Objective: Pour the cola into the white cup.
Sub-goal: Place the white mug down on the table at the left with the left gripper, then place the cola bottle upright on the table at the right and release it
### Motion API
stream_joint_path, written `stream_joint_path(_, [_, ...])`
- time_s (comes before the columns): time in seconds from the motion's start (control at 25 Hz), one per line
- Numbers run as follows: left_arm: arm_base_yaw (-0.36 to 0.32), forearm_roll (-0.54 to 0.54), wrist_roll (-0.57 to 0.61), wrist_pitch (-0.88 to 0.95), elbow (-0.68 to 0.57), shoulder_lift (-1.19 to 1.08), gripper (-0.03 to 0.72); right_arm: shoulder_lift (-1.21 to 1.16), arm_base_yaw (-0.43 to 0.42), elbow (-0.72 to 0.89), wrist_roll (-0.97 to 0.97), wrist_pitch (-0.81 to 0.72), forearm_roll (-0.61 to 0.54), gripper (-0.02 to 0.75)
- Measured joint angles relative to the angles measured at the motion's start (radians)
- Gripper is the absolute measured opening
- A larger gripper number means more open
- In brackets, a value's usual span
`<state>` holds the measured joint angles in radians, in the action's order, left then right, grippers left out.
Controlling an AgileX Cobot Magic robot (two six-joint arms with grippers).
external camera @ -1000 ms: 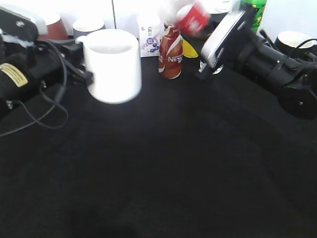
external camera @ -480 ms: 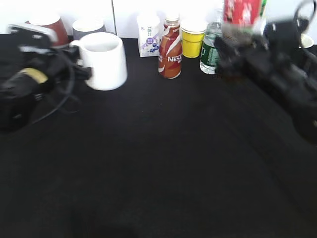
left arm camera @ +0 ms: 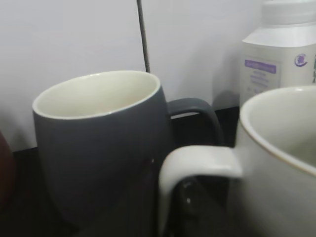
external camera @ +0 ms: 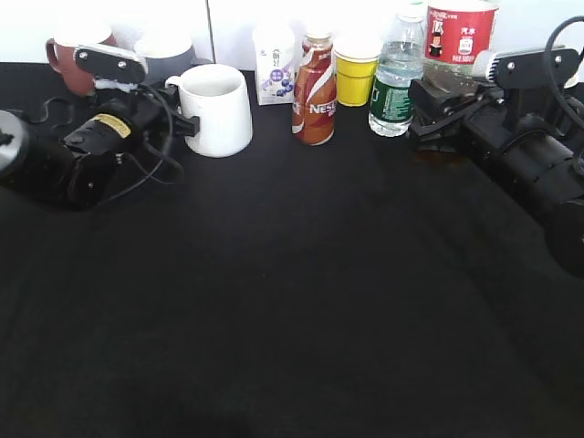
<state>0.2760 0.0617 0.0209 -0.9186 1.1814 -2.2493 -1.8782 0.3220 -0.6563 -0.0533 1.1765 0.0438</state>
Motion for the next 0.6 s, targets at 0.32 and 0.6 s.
stream_joint_path(0.32, [0.002,-0.001,0.000,-0.097,-0.357,0.265,0.250,0.000,0.000,-0.045,0.142,0.000,-0.294,0.361])
stream_joint_path(0.6, [0.002,0.008,0.000,-0.150,-0.559,0.465,0.251,-0.107,-0.047,-0.160,0.184,0.001,-0.376,0.361])
